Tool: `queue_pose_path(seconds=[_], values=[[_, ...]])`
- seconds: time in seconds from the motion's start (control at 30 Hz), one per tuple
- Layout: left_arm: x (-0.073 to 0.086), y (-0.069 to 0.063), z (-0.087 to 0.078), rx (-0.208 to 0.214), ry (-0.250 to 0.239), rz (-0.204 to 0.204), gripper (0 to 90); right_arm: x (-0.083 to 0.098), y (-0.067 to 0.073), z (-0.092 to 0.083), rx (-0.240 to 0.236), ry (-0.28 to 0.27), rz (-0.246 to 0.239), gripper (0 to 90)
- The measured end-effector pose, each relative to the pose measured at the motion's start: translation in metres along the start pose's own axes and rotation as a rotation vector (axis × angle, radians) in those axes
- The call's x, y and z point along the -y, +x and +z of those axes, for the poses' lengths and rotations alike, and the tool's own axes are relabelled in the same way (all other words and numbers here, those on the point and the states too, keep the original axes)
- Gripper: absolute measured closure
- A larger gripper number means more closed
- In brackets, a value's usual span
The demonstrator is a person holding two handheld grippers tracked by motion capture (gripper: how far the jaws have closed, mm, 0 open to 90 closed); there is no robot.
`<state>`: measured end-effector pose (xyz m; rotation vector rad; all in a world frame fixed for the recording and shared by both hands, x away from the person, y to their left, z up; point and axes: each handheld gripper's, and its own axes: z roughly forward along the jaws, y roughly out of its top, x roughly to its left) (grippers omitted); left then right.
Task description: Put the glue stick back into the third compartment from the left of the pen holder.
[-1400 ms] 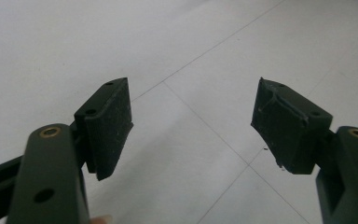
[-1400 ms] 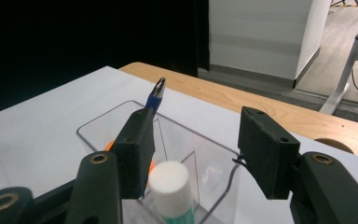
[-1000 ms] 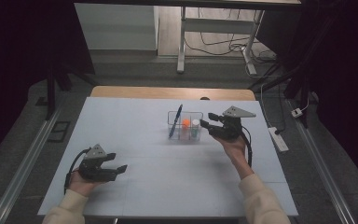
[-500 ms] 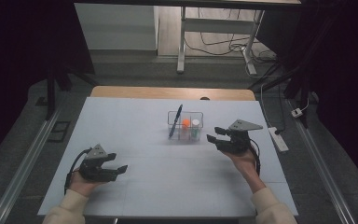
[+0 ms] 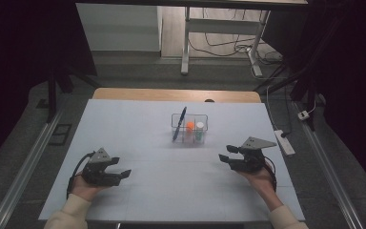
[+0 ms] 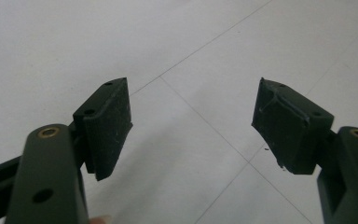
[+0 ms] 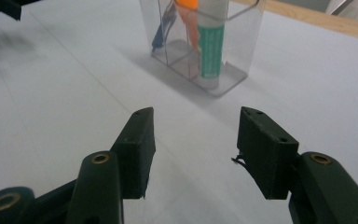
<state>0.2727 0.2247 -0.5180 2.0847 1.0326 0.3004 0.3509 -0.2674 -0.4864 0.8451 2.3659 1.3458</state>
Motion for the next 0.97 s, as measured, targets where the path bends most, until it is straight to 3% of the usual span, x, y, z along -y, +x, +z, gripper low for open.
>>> queue_pose_path(seconds=[0.37, 0.97], values=[[0.0, -0.002, 0.002, -0.006, 0.015, 0.008, 27.5, 0.018, -0.003, -0.013, 0.001, 0.033, -0.006, 44.8], [0.0, -0.002, 0.002, -0.007, 0.016, 0.01, 27.4, 0.018, -0.004, -0.014, -0.006, 0.021, -0.003, 44.2]])
